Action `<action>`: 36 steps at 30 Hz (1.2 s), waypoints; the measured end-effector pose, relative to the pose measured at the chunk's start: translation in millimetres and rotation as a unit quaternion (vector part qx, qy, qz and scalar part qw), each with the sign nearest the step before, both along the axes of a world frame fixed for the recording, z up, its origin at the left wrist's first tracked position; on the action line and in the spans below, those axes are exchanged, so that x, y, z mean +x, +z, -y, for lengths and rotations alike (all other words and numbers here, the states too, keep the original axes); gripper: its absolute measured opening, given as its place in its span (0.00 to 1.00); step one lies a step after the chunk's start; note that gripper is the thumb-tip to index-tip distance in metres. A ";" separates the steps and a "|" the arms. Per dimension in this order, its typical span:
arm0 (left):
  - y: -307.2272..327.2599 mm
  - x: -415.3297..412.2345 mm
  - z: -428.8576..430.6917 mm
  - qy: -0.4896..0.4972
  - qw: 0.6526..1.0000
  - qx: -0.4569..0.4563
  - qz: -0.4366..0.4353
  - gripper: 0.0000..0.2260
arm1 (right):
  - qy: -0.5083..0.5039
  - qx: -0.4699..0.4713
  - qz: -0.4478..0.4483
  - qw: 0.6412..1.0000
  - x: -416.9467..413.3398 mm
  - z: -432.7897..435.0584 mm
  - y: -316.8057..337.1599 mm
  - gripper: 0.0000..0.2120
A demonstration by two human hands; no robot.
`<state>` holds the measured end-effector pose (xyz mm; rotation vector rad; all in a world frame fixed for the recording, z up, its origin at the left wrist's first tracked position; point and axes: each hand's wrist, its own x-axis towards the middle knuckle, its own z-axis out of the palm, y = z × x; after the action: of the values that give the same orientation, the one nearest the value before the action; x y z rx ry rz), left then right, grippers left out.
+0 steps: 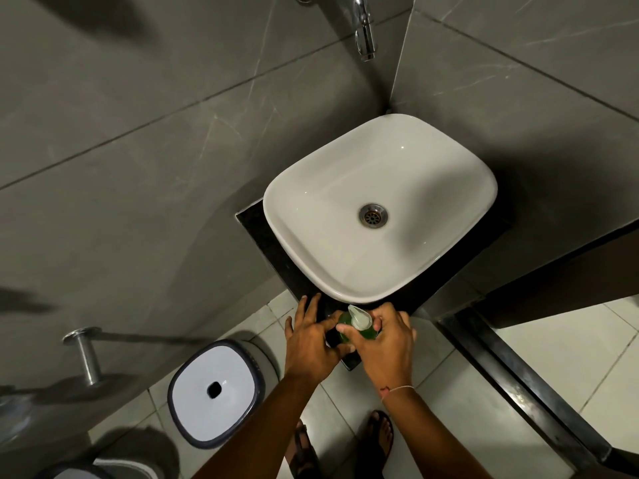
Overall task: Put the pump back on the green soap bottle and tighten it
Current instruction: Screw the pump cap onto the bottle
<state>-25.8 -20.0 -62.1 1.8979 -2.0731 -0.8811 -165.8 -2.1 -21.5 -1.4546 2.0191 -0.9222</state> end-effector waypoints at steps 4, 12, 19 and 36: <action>-1.2 0.0 -0.9 -0.003 1.000 -0.005 0.003 0.29 | 0.064 -0.018 -0.018 0.998 -13.7 -10.3 -1.5 0.21; -3.5 -0.2 -1.6 0.001 1.000 -0.009 0.003 0.29 | -0.010 0.018 -0.026 0.999 -0.4 -5.5 4.1 0.23; -3.4 -1.9 -1.3 0.000 1.000 -0.007 0.012 0.30 | 0.002 -0.014 0.002 1.000 -11.9 -8.2 2.2 0.16; -4.8 -3.6 -2.2 0.013 1.000 -0.012 0.010 0.28 | -0.012 -0.015 0.027 0.999 -2.3 -1.0 -1.9 0.22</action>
<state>-29.4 -17.8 -66.9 1.9241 -2.0570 -0.8310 -168.1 -1.1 -23.4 -1.4087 1.9961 -0.9939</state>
